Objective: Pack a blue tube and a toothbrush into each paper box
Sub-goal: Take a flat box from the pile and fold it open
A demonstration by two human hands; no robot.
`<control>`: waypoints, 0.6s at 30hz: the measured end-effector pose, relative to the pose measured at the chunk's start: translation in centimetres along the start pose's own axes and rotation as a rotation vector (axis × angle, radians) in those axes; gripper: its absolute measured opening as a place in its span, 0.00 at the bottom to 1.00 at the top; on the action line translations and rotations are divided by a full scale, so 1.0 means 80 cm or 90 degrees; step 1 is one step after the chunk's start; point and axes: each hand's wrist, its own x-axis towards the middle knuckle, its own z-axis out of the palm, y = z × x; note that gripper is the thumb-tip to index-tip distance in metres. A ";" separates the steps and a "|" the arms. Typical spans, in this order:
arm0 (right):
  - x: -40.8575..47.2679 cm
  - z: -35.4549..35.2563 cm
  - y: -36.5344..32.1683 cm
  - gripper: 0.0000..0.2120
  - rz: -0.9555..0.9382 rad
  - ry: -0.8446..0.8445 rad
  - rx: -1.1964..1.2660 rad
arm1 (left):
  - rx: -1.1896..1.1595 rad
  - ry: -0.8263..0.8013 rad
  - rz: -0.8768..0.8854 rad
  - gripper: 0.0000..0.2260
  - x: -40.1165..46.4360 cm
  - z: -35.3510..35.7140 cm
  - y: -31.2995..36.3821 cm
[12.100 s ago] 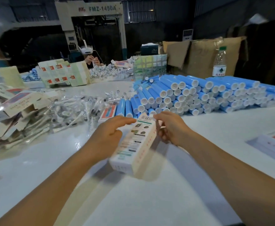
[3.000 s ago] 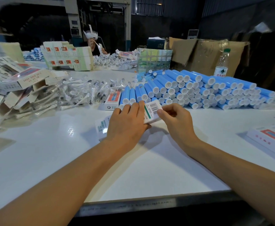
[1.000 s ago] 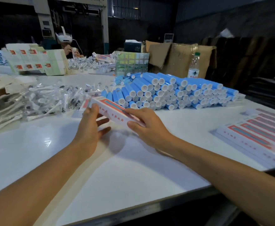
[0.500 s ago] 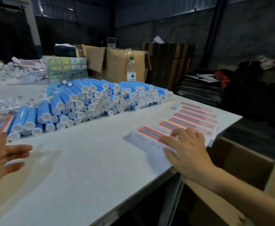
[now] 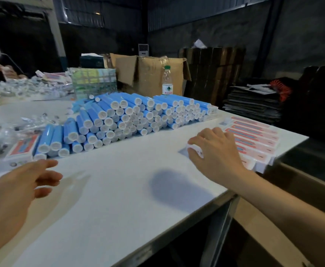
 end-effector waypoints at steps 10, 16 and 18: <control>0.076 0.065 -0.217 0.18 -0.206 -0.091 0.227 | 0.105 -0.026 0.065 0.14 -0.012 -0.001 -0.011; 0.068 0.103 -0.238 0.09 -0.255 -0.182 0.273 | 0.113 -0.039 0.088 0.15 -0.033 0.009 0.007; 0.068 0.105 -0.234 0.09 -0.248 -0.171 0.274 | 0.170 -0.050 0.098 0.13 -0.047 0.011 0.016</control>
